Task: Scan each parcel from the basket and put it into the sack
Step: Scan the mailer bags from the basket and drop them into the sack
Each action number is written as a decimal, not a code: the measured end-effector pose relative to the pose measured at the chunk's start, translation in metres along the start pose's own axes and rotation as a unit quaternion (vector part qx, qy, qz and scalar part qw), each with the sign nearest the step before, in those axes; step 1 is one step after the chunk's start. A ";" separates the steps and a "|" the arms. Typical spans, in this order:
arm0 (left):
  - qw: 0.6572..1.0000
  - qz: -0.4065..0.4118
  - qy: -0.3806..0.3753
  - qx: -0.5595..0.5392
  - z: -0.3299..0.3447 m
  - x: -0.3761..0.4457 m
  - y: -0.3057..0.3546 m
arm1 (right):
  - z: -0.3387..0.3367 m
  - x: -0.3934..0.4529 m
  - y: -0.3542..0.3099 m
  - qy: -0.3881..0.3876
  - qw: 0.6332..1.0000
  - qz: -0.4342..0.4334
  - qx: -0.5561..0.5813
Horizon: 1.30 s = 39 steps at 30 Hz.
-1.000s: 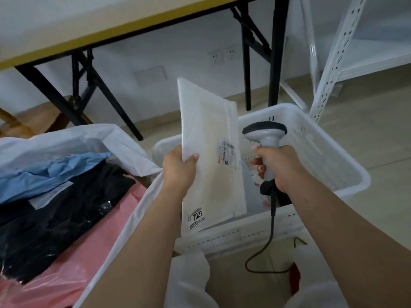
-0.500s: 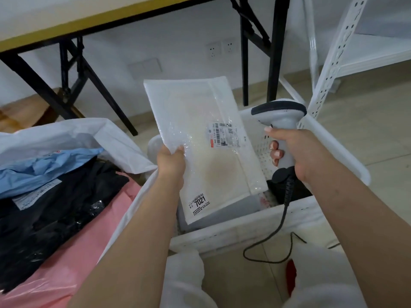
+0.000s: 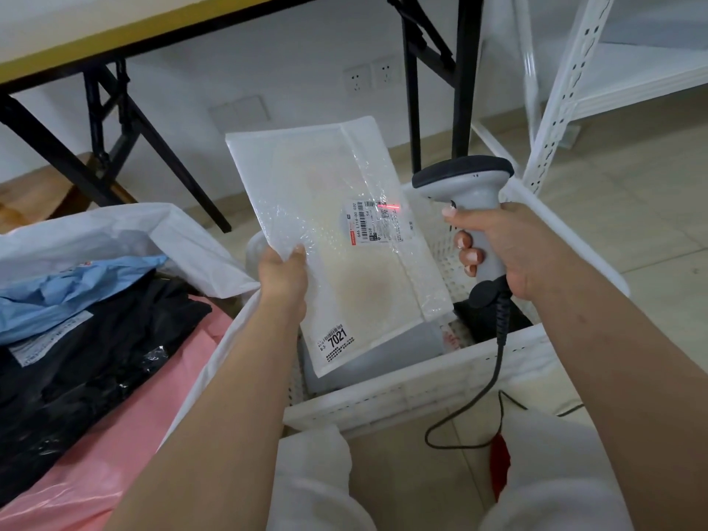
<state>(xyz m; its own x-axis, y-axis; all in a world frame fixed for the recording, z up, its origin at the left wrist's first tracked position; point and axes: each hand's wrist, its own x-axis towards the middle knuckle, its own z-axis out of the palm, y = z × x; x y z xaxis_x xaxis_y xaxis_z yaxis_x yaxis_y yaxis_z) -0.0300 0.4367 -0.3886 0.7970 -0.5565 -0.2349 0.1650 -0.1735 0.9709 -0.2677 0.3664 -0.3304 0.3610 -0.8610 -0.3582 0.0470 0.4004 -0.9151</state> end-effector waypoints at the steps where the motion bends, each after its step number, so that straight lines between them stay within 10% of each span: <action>1: 1.000 0.000 0.000 -0.001 0.000 0.000 0.000 | -0.001 0.000 -0.001 0.001 1.000 -0.005 -0.006; 39: 1.000 0.003 -0.018 -0.003 0.006 -0.009 0.004 | -0.009 -0.005 -0.007 0.013 0.996 -0.040 -0.079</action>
<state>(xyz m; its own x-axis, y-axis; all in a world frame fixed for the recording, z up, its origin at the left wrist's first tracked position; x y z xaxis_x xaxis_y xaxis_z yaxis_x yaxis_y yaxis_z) -0.0400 0.4365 -0.3833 0.7771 -0.5857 -0.2305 0.1644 -0.1647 0.9726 -0.2784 0.3654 -0.3243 0.3371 -0.8970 -0.2861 -0.0739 0.2777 -0.9578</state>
